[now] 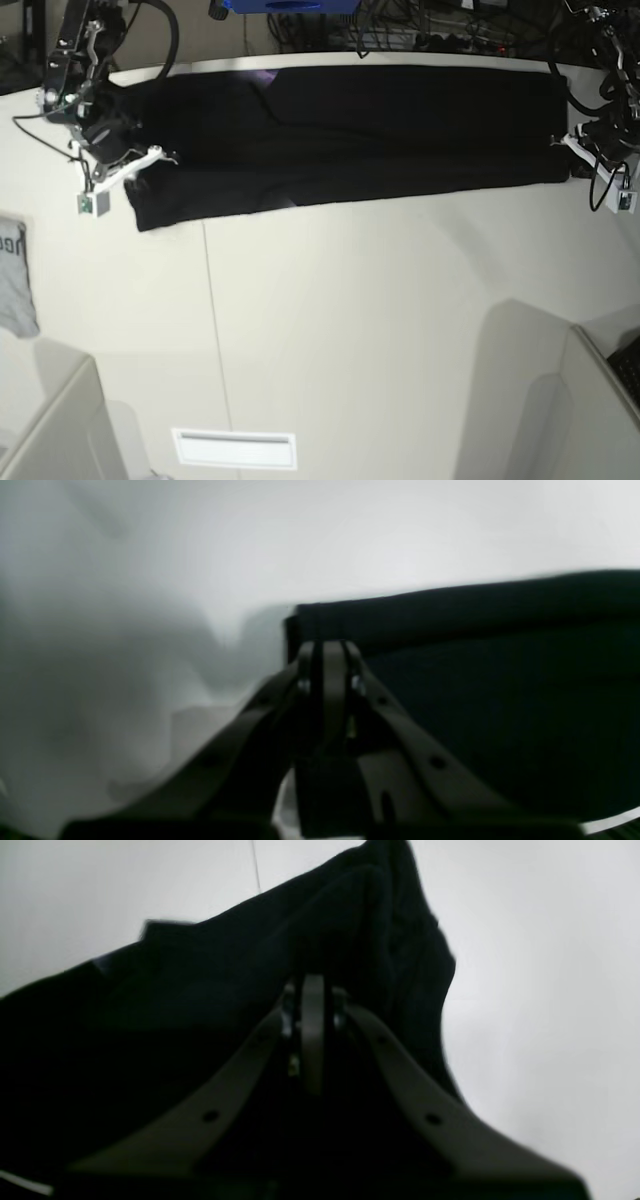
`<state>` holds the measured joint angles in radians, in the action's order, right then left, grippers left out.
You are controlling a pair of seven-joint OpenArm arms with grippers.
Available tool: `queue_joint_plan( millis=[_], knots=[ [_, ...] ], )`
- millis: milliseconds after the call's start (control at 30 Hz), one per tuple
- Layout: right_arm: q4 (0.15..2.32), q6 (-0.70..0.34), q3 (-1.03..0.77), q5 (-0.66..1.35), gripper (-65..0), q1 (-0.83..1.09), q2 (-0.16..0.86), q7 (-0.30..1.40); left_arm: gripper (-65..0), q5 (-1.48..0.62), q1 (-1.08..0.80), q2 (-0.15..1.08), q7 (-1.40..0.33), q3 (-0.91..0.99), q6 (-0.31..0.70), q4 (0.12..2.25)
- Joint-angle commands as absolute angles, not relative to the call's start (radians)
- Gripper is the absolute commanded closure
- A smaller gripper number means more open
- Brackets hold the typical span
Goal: Fold the T-shirt properly
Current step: 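Fold the hem edge over toward the collar with both grippers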
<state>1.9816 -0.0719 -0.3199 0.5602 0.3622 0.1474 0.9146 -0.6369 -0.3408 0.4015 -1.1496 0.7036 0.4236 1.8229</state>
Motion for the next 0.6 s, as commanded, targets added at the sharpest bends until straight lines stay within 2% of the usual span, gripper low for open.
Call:
queue_joint_plan(
  millis=[0, 467, 567],
  knots=[
    [2.005, -0.079, -0.326, 0.602, 0.0, 0.377, 0.154, 0.897, 0.0, -0.642, -0.340, 0.421, -1.135, 0.713, 0.426, 1.837],
    [2.026, -0.077, -0.496, 0.957, 0.0, 0.570, 0.157, 0.901, 0.0, -0.638, -0.377, 0.443, -1.133, 0.705, 0.426, 1.837],
    [2.026, -0.077, -0.496, 0.964, 0.0, 0.587, 0.157, 0.903, 0.0, -0.638, -0.386, 0.444, -1.133, 0.708, 0.426, 1.839]
  ],
)
